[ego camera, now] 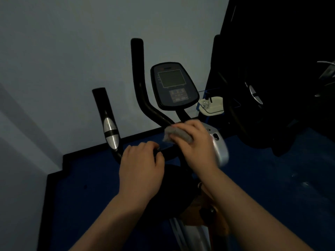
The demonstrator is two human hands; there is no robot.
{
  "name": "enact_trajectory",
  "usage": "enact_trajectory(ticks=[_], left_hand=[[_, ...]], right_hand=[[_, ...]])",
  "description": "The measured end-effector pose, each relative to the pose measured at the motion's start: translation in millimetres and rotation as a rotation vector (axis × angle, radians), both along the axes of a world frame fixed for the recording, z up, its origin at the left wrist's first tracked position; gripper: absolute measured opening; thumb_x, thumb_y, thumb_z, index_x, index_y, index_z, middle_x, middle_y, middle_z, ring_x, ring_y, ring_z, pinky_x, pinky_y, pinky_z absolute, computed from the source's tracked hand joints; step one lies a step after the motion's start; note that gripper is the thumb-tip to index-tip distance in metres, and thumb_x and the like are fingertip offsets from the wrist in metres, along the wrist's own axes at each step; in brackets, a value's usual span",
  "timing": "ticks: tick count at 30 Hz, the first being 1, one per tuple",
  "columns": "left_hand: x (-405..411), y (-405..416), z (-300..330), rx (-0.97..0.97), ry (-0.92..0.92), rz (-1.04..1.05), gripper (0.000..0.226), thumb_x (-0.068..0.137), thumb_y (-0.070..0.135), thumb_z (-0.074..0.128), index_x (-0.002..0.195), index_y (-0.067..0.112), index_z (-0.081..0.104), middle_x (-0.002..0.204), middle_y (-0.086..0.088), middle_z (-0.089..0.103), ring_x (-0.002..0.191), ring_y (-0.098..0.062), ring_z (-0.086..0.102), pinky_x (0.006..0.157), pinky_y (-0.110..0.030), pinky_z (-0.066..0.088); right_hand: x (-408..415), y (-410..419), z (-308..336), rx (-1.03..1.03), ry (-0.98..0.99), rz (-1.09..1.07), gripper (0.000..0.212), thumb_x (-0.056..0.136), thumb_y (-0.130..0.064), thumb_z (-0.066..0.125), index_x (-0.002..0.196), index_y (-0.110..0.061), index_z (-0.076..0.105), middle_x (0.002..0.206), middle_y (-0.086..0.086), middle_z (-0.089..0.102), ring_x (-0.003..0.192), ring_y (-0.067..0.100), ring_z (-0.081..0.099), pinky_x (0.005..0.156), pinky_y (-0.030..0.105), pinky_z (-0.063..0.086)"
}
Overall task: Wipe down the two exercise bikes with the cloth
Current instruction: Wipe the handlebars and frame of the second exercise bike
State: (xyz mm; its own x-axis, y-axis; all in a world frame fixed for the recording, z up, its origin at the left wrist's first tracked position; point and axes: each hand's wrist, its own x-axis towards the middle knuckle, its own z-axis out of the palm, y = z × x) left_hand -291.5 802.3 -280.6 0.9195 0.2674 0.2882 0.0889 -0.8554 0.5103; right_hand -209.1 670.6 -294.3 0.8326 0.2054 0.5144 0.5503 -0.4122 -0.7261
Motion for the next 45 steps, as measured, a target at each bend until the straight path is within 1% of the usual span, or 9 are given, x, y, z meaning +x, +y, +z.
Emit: enact_trajectory(ticks=[5,10,13,21,27,30,34,38,45], left_hand=[[-3,0,0,-0.003,0.021,0.009,0.029,0.092,0.032,0.045,0.117,0.026,0.059,0.107,0.008,0.061,0.093,-0.009,0.045,0.1,-0.034,0.037],[0,-1,0,0.005,0.022,0.025,0.029,0.093,0.031,0.046,0.118,0.025,0.059,0.106,0.006,0.062,0.097,-0.012,0.048,0.09,-0.025,0.033],[1,-1,-1,0.006,0.021,0.033,0.03,0.092,0.032,0.046,0.118,0.025,0.059,0.105,0.007,0.061,0.095,-0.012,0.048,0.087,-0.026,0.035],[0,0,0,-0.041,0.042,0.017,0.028,0.091,0.034,0.046,0.116,0.029,0.057,0.102,0.012,0.058,0.09,-0.005,0.039,0.099,-0.033,0.038],[-1,-1,0,-0.055,0.064,0.032,0.03,0.093,0.034,0.043,0.12,0.029,0.056,0.109,0.012,0.059,0.105,-0.008,0.047,0.115,-0.028,0.015],[0,0,0,-0.056,0.066,0.027,0.031,0.093,0.035,0.042,0.12,0.029,0.055,0.106,0.012,0.058,0.103,-0.006,0.048,0.115,-0.026,0.012],[3,-1,1,-0.075,0.067,0.039,0.03,0.093,0.032,0.045,0.12,0.027,0.056,0.106,0.012,0.058,0.101,-0.006,0.047,0.115,-0.027,0.014],[2,-2,1,-0.081,0.06,0.053,0.029,0.093,0.031,0.046,0.12,0.028,0.056,0.106,0.012,0.059,0.102,-0.006,0.047,0.113,-0.026,0.016],[1,-1,-1,-0.093,0.035,0.054,0.029,0.092,0.032,0.047,0.118,0.027,0.058,0.107,0.01,0.061,0.1,-0.009,0.046,0.109,-0.033,0.03]], right_hand=[[7,-5,1,-0.067,-0.069,0.007,0.023,0.081,-0.013,0.071,0.103,-0.018,0.072,0.096,-0.001,0.059,0.085,0.0,0.054,0.075,0.007,0.042],[54,51,40,-0.146,-0.102,0.134,0.017,0.082,-0.013,0.071,0.099,-0.011,0.073,0.094,0.003,0.057,0.086,0.01,0.055,0.074,0.013,0.043],[47,47,37,-0.107,-0.059,0.126,0.019,0.084,-0.014,0.07,0.102,-0.012,0.071,0.095,-0.005,0.052,0.088,0.007,0.054,0.076,0.004,0.039],[-2,-13,3,0.007,0.06,0.045,0.019,0.082,-0.013,0.072,0.098,-0.022,0.072,0.096,-0.002,0.061,0.088,-0.002,0.058,0.074,0.006,0.042],[37,23,21,-0.124,-0.092,0.112,0.02,0.078,-0.003,0.073,0.097,-0.01,0.073,0.092,-0.001,0.056,0.083,0.007,0.055,0.075,0.014,0.046],[53,37,26,-0.154,-0.171,0.151,0.02,0.077,-0.006,0.075,0.097,-0.009,0.073,0.091,0.002,0.056,0.082,0.008,0.054,0.075,0.01,0.043],[74,70,43,-0.099,-0.14,0.223,0.019,0.08,-0.013,0.074,0.098,-0.01,0.073,0.092,0.001,0.054,0.082,-0.002,0.049,0.074,0.0,0.037],[88,99,58,-0.021,-0.039,0.204,0.018,0.082,-0.016,0.072,0.099,-0.01,0.072,0.093,0.002,0.051,0.083,0.008,0.052,0.072,0.001,0.037],[43,29,25,0.015,0.116,0.092,0.02,0.082,-0.016,0.072,0.101,-0.019,0.071,0.092,-0.006,0.05,0.083,-0.006,0.053,0.073,0.002,0.039]])
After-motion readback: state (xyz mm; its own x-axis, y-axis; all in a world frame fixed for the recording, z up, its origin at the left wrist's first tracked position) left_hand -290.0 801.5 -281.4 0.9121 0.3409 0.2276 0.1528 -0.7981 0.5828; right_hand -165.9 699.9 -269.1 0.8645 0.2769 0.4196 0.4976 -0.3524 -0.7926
